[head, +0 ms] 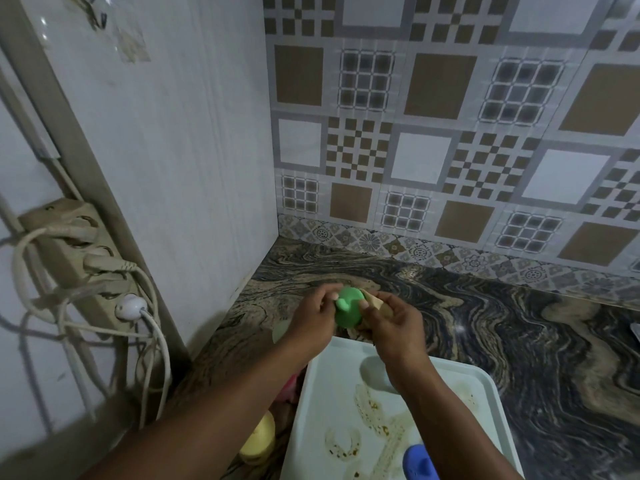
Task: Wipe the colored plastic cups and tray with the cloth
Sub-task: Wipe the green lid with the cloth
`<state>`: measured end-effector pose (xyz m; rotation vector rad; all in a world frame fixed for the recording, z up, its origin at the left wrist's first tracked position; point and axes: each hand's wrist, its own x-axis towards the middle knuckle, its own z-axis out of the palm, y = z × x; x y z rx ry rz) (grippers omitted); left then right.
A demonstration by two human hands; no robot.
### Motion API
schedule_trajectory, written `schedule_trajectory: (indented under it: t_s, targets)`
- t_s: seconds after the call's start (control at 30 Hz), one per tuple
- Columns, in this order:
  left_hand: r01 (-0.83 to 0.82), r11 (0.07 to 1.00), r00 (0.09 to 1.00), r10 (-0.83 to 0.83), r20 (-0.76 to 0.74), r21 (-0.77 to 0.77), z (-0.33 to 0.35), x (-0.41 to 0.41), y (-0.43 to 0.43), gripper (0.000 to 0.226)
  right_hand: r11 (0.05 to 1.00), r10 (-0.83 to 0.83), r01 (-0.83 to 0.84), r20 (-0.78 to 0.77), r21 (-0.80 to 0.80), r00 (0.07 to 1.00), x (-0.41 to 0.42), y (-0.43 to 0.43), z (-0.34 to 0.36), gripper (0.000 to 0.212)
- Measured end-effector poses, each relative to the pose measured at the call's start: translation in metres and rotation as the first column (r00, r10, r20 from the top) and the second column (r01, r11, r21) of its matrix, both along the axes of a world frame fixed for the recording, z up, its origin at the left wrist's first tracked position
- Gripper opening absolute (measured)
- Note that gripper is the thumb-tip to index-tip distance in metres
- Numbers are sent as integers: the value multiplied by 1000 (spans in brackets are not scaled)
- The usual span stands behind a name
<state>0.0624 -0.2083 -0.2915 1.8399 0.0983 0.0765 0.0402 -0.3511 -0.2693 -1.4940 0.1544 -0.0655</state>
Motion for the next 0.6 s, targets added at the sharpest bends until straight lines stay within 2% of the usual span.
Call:
schedule_trajectory:
  t_s: [0.1,0.2,0.27,0.37,0.43,0.5,0.6]
  targets:
    - [153,973,957,-190,221,175,-4,-7,11,43,994,48,-35,-133,104,990,12,-7,-8,21]
    - [215,940,933,-278,230,265,-2,-5,21,37,956,161,-85,-261,281,952,21,-8,-9,28]
    - [186,950,945,-243,219,251,0,2,31,27,950,169,-77,-288,303,943,23,-1,-6,28]
    - [118,974,962,-161,222,195,2,9,42,19,955,82,4,-277,295,957,25,13,-5,16]
    - [43,981,972,-85,217,191,-1,11,49,18,959,28,56,-287,278,957,28,18,-8,17]
    - [-25,972,980,-23,200,235,-11,14,61,19,964,16,66,-302,259,953,29,22,-15,18]
    - [-43,937,991,-4,132,347,-32,15,82,22,979,70,-1,-332,204,941,25,27,-29,14]
